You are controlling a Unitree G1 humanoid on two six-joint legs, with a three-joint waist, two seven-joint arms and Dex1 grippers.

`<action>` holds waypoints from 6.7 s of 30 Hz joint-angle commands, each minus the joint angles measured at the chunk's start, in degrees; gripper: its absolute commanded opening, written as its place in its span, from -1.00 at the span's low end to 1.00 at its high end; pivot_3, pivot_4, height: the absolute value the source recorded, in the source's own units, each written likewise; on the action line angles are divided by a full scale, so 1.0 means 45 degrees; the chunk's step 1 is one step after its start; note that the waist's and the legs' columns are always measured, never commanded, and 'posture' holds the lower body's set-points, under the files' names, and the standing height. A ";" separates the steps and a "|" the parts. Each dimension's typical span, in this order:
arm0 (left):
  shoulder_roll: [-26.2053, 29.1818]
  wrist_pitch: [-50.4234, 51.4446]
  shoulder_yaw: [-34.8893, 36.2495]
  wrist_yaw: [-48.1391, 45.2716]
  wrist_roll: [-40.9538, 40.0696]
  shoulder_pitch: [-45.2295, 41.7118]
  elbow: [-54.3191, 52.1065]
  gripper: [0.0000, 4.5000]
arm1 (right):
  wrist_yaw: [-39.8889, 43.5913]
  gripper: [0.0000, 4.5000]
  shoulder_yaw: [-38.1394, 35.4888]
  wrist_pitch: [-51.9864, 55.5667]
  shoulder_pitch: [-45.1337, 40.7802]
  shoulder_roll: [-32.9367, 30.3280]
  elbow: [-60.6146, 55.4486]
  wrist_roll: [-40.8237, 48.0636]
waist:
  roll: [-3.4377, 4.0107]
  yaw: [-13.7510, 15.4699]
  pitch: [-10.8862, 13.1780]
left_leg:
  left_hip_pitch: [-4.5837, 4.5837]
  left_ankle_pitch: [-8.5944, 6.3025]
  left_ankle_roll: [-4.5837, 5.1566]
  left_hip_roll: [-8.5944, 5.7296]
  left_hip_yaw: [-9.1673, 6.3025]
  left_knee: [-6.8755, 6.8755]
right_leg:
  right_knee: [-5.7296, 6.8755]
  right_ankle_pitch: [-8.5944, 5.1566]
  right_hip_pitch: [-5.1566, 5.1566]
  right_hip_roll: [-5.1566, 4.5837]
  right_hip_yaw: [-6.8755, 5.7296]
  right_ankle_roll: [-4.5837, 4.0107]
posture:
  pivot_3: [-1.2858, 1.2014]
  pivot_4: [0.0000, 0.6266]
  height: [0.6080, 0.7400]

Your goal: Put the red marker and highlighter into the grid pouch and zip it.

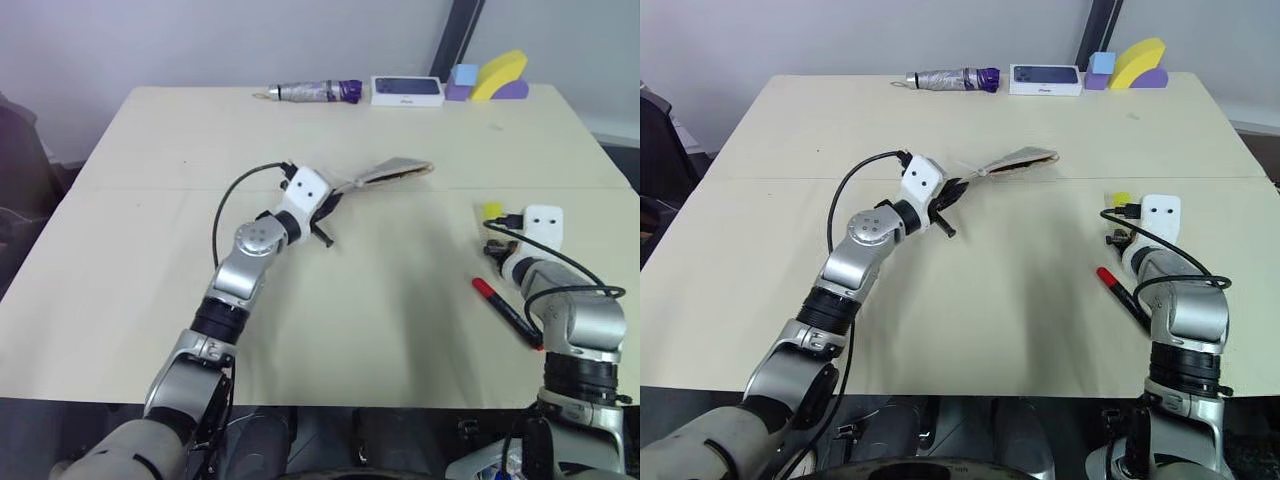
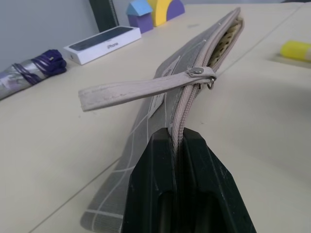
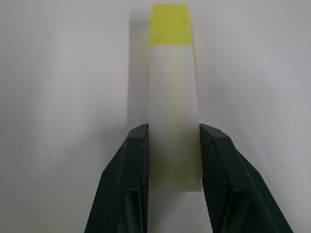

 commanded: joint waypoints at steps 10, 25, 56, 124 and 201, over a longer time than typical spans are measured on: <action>-0.0005 0.0178 0.0129 -0.0657 -0.0314 0.0042 -0.0620 -1.00 | 0.4090 -0.61 0.1137 -0.0258 0.0373 -0.2677 -0.5084 0.2233 | 0.0004 0.0032 0.0004 | 0.0008 -0.0005 0.0009 0.0006 -0.0008 0.0013 | -0.0006 0.0000 0.0023 0.0006 -0.0009 0.0001 | 0.03 -0.52 1.00; -0.0128 0.0606 0.0190 -0.0771 -0.0310 0.0266 -0.1400 -1.00 | 0.3485 -0.61 0.1959 -0.0051 -0.0320 -0.2107 -0.4187 0.2081 | 0.0004 0.0035 0.0004 | -0.0003 -0.0004 0.0008 0.0005 -0.0010 0.0011 | -0.0007 0.0000 0.0009 0.0002 -0.0009 0.0000 | 0.03 -0.52 1.00; 0.0898 -0.1122 -0.0946 -0.2057 0.0532 0.0416 -0.1865 -1.00 | 0.4202 -0.61 0.3224 0.0138 -0.0411 -0.3085 -0.4277 0.1747 | 0.0005 0.0033 0.0004 | -0.0004 -0.0004 0.0007 0.0005 -0.0009 0.0011 | -0.0008 0.0000 0.0007 0.0002 -0.0009 0.0000 | 0.03 -0.52 1.00; 0.0054 0.0422 -0.0437 -0.2819 -0.0454 0.0710 -0.1826 -1.00 | 0.6826 -0.89 0.1491 -0.1673 0.2256 -0.5623 -0.5810 0.1708 | -0.0015 0.0140 0.0012 | 0.0152 -0.0021 0.0033 0.0001 -0.0016 -0.0007 | -0.0098 0.0000 0.0207 -0.0011 -0.0027 0.0005 | 0.03 -0.52 1.00; -0.1306 0.7187 0.1967 -0.1056 -0.5354 -0.0557 -0.4011 -1.00 | 0.3151 0.52 0.3761 -0.0517 -0.1668 0.0151 -0.4340 0.1208 | -0.0013 0.0016 0.0013 | 0.0123 -0.0017 0.0027 0.0002 -0.0031 -0.0021 | -0.0083 0.0000 0.0152 -0.0003 -0.0021 0.0004 | 0.03 -0.52 1.00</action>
